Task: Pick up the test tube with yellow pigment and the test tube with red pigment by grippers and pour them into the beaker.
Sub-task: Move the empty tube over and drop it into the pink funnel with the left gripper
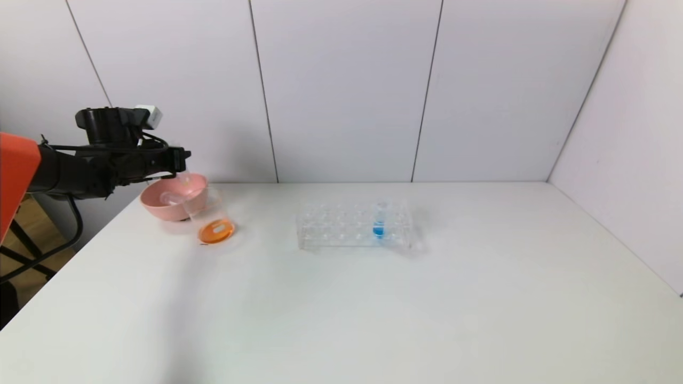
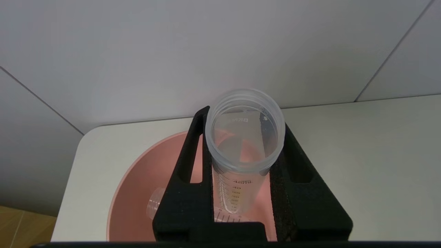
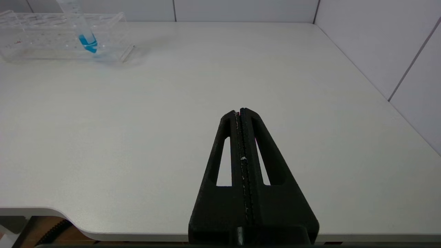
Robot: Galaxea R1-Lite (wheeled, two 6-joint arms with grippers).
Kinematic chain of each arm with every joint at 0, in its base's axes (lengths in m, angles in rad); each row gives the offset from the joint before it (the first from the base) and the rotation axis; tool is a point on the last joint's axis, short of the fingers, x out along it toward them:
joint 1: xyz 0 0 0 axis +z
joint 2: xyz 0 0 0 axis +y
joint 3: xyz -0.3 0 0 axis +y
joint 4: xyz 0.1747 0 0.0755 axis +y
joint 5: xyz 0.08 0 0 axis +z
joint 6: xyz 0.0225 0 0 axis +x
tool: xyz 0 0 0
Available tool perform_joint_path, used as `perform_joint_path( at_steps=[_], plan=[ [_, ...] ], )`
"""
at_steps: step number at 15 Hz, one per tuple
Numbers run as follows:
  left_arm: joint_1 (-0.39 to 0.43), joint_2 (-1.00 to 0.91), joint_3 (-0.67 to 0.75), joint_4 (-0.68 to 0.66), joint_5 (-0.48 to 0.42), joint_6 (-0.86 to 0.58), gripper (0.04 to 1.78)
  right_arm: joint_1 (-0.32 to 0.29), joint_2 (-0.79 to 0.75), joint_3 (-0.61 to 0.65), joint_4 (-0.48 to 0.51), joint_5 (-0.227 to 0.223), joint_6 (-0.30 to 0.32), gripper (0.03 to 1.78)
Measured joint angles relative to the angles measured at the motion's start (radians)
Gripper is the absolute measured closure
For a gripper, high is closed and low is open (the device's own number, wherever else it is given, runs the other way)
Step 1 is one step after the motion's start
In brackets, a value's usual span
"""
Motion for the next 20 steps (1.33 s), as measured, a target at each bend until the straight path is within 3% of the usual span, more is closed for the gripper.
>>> perform_joint_path(
  at_steps=[4,20],
  plan=[
    [0.017,0.04,0.006,-0.053,0.004,0.0,1.35,0.0,0.0,0.0,0.0,0.0,0.0,1.7],
    [0.044,0.02,0.042,-0.045,-0.006,-0.011,1.32,0.0,0.0,0.0,0.0,0.0,0.0,1.7]
  ],
)
